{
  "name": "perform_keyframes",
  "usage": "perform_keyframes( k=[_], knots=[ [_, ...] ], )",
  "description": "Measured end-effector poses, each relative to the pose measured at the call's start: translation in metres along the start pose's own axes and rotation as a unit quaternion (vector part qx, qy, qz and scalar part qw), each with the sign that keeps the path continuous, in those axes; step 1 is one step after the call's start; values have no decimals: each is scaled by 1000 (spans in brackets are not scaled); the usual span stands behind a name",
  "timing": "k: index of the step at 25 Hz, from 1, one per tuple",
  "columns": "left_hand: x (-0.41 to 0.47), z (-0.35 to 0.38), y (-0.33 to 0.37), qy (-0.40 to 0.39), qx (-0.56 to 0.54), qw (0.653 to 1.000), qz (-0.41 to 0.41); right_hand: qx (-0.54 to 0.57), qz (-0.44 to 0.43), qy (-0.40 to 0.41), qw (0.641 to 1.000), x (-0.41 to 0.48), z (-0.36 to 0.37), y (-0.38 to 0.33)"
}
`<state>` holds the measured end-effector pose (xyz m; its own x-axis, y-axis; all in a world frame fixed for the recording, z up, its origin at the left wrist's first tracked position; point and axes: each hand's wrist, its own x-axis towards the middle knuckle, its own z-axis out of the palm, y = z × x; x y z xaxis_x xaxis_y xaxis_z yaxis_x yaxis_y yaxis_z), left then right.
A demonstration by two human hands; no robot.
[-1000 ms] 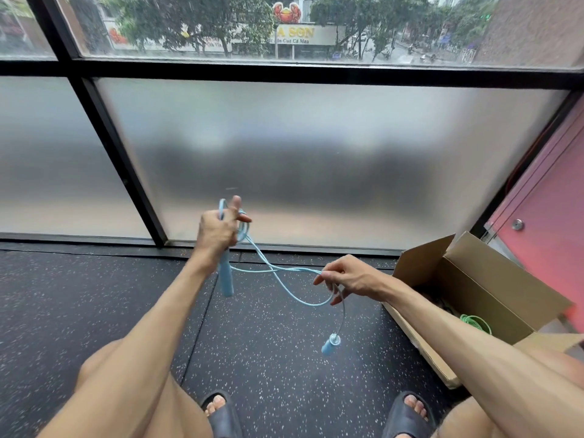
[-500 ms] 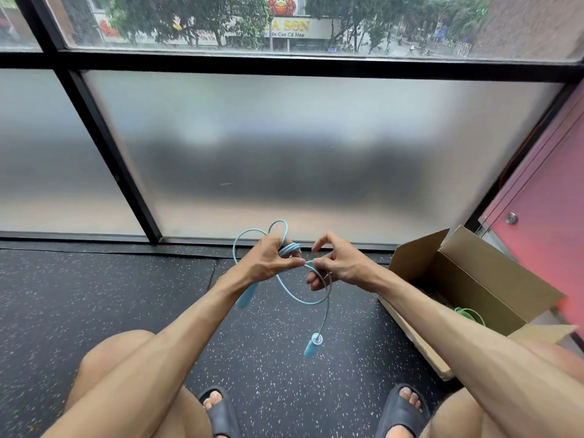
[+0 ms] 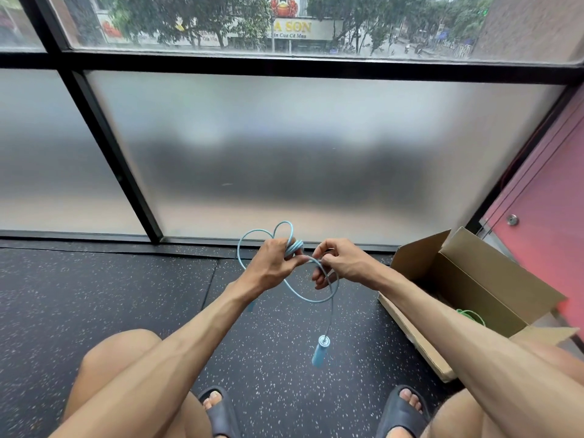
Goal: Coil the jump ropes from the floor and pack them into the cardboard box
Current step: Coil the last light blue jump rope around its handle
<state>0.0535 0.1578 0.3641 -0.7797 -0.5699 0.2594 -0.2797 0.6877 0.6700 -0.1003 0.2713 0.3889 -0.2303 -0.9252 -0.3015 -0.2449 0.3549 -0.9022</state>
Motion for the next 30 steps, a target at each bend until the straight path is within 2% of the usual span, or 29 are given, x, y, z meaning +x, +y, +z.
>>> perform_keyframes(
  k=[4,8,10,12,15,17,20,23,25,27,30],
  knots=[
    [9,-16,-4,80,-149,983,-74,-114,12,-42,993,-3,5,12],
    [9,-23,0,88,-343,920,-169,-143,25,-100,984,-3,6,16],
    [10,-23,1,107,-351,910,-193,-249,-40,-73,965,-2,7,14],
    [11,-23,-4,121,-278,933,-196,-318,-112,19,941,-2,11,11],
    [9,-21,-11,107,-156,966,-178,-179,-154,84,968,-2,14,3],
    [8,-16,-13,92,-115,974,-171,-77,-172,112,976,-2,13,-2],
    [6,-14,-10,51,-93,979,-175,33,-211,162,963,-5,15,-10],
    [4,-12,-7,-36,-83,983,-158,150,-202,180,951,-5,11,-14],
    [6,-12,-4,-34,-95,981,-165,104,-203,233,945,-1,3,-12],
    [9,-18,-4,16,-140,967,-210,6,-194,301,933,3,-7,-8],
    [12,-34,-13,95,-321,907,-257,-185,-119,318,922,9,-24,4]
  ],
)
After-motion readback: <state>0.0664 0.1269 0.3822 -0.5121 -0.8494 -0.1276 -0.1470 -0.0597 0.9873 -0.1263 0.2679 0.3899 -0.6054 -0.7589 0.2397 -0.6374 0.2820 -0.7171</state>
